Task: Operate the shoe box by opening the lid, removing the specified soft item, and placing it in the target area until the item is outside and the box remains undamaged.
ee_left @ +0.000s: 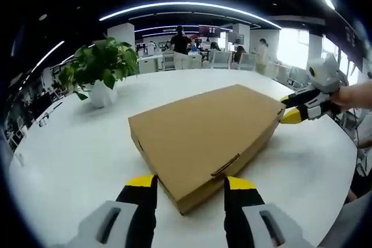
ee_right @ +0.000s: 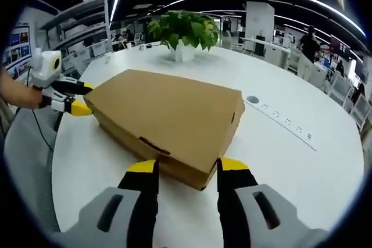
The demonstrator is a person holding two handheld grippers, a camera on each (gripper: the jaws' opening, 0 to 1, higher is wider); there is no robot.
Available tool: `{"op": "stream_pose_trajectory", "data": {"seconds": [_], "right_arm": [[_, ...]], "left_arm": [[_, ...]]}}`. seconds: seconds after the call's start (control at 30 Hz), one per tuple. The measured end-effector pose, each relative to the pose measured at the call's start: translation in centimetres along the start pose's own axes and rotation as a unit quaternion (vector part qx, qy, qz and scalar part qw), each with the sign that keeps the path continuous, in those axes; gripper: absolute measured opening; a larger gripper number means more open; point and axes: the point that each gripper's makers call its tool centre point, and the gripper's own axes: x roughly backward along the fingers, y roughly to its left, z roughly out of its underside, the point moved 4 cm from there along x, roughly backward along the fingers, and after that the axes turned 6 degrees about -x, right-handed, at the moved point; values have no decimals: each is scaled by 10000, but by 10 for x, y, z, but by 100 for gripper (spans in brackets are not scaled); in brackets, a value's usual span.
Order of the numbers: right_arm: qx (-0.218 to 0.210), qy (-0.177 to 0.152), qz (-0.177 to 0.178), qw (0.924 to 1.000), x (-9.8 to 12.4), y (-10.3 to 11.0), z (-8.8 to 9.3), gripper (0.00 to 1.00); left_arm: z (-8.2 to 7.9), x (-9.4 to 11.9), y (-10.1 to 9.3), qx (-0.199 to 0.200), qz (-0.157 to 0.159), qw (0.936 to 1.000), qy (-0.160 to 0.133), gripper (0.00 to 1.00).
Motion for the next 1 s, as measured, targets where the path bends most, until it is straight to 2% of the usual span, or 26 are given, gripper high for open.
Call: {"op": "stream_pose_trajectory", "data": {"seconds": [0.5, 1.0], "right_arm": [[-279, 72, 306, 9991, 9, 25, 9, 36], [-561, 137, 616, 9964, 17, 58, 20, 35]], "left_arm": [[4, 8, 13, -235, 369, 9989, 150, 45], [12, 19, 28, -503, 824, 9949, 277, 44]]}}
